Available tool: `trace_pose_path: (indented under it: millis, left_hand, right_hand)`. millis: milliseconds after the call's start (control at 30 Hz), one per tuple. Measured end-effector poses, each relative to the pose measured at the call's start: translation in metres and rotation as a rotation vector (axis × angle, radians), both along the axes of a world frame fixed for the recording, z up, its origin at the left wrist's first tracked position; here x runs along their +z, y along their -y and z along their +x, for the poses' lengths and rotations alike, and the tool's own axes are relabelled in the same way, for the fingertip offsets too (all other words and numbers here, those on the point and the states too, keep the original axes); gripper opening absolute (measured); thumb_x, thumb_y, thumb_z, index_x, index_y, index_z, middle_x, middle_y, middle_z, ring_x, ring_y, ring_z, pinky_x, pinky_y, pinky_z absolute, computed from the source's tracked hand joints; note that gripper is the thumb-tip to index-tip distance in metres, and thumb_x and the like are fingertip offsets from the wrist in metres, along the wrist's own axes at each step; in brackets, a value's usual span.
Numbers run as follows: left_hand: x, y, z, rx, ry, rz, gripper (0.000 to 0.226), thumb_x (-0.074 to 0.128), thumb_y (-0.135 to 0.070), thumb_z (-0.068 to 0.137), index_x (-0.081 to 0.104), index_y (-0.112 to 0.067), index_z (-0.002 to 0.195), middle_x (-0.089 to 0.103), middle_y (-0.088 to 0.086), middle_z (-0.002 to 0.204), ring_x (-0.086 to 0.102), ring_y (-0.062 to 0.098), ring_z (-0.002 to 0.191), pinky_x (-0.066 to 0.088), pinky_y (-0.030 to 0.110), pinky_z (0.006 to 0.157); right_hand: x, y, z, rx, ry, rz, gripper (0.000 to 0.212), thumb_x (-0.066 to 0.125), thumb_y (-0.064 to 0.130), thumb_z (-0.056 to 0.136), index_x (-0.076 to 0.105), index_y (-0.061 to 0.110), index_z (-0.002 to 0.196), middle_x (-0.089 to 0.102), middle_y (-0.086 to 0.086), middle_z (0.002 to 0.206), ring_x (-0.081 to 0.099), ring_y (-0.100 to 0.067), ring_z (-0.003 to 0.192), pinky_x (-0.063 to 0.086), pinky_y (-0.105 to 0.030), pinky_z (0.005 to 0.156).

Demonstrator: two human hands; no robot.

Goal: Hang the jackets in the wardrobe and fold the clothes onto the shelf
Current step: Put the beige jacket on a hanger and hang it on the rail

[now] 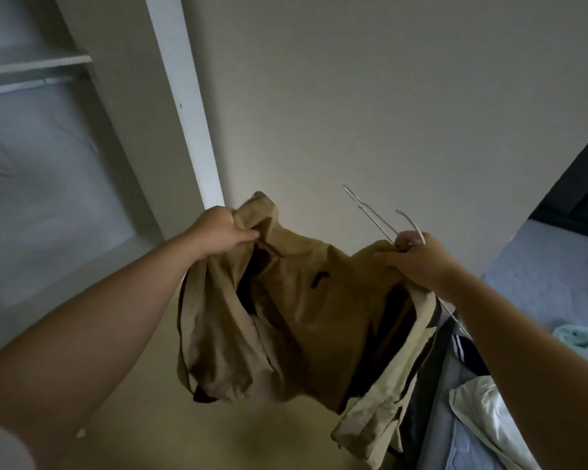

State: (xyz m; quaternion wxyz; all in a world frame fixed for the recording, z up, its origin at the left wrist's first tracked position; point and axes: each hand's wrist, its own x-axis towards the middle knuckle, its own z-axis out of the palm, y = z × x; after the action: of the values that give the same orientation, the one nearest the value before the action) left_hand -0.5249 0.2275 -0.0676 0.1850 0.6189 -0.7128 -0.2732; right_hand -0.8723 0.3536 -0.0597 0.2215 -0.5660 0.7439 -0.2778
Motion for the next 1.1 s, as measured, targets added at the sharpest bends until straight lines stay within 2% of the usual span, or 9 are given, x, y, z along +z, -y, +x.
trace_pose_path:
  millis: [133,333,400,500,600,700,867,1000,1100]
  left_hand:
    - [0.013,0.007,0.004,0.108,-0.06,-0.005,0.042,0.075,-0.053,0.08,0.07,-0.012,0.082,0.069,0.003,0.081,0.066,0.019,0.077,0.044,0.027,0.06]
    - [0.016,0.001,0.003,0.168,0.053,-0.037,0.057,0.059,-0.06,0.09,0.066,-0.004,0.089,0.066,0.012,0.09,0.063,0.028,0.085,0.045,0.033,0.069]
    - [0.02,-0.005,-0.002,0.151,0.044,-0.018,0.057,0.056,-0.063,0.091,0.064,-0.006,0.083,0.065,0.012,0.089,0.062,0.027,0.083,0.045,0.033,0.068]
    - [0.031,-0.018,-0.015,0.095,0.018,0.027,0.057,0.051,-0.069,0.09,0.061,-0.014,0.082,0.064,0.004,0.087,0.06,0.017,0.078,0.042,0.028,0.062]
    - [0.042,-0.034,-0.031,0.003,-0.1,0.138,0.066,0.05,-0.075,0.086,0.067,-0.014,0.102,0.067,0.002,0.099,0.064,0.02,0.094,0.052,0.034,0.085]
    - [0.051,-0.053,-0.045,-0.058,-0.254,0.23,0.061,0.052,-0.071,0.088,0.066,-0.019,0.118,0.067,0.002,0.117,0.061,0.024,0.113,0.047,0.044,0.104]
    - [0.059,-0.086,-0.074,-0.142,-0.422,0.138,0.017,0.066,-0.044,0.087,0.064,-0.032,0.098,0.067,-0.004,0.099,0.062,0.016,0.095,0.047,0.031,0.074]
    - [0.049,-0.107,-0.083,-0.327,-0.425,0.228,0.032,0.065,-0.028,0.063,0.062,-0.02,0.094,0.064,-0.004,0.082,0.061,0.016,0.079,0.046,0.029,0.068]
    - [0.042,-0.104,-0.072,-0.267,-0.912,0.484,0.024,0.053,-0.016,0.079,0.059,-0.009,0.101,0.064,0.013,0.092,0.063,0.028,0.079,0.051,0.034,0.071]
  right_hand:
    - [0.013,-0.012,0.006,0.15,0.405,0.062,0.052,0.058,0.068,0.085,0.07,0.02,0.073,0.07,0.003,0.073,0.069,-0.014,0.07,0.052,-0.031,0.069]
    - [0.028,-0.021,0.024,0.382,0.687,0.067,0.043,0.063,0.047,0.083,0.057,0.009,0.064,0.055,-0.007,0.067,0.054,-0.016,0.062,0.047,-0.023,0.059]
    - [0.033,-0.024,0.032,0.424,0.65,0.161,0.032,0.068,0.041,0.083,0.069,0.015,0.064,0.067,-0.006,0.072,0.063,-0.017,0.067,0.051,-0.024,0.064]
    - [0.034,-0.022,0.044,0.433,0.341,0.298,0.033,0.065,0.042,0.091,0.074,0.025,0.064,0.071,0.003,0.073,0.068,-0.009,0.07,0.051,-0.028,0.073]
    - [0.029,-0.013,0.054,0.286,0.186,0.3,0.029,0.067,0.042,0.089,0.074,0.017,0.076,0.073,0.0,0.082,0.068,-0.014,0.081,0.055,-0.033,0.081]
    - [0.028,-0.008,0.061,0.091,0.161,0.238,0.024,0.066,0.041,0.088,0.073,0.018,0.089,0.07,0.0,0.091,0.064,-0.014,0.084,0.051,-0.028,0.068]
    - [0.039,-0.011,0.078,0.088,0.212,0.131,0.026,0.06,0.041,0.09,0.073,0.02,0.082,0.069,-0.001,0.085,0.064,-0.015,0.08,0.051,-0.028,0.065]
    - [0.045,-0.018,0.082,0.089,0.356,0.081,0.021,0.062,0.032,0.082,0.074,0.017,0.075,0.073,-0.004,0.075,0.07,-0.021,0.074,0.06,-0.038,0.067]
    - [0.041,-0.028,0.076,0.115,0.406,0.059,0.028,0.062,0.026,0.078,0.064,0.024,0.05,0.063,0.002,0.056,0.062,-0.016,0.06,0.048,-0.029,0.057]
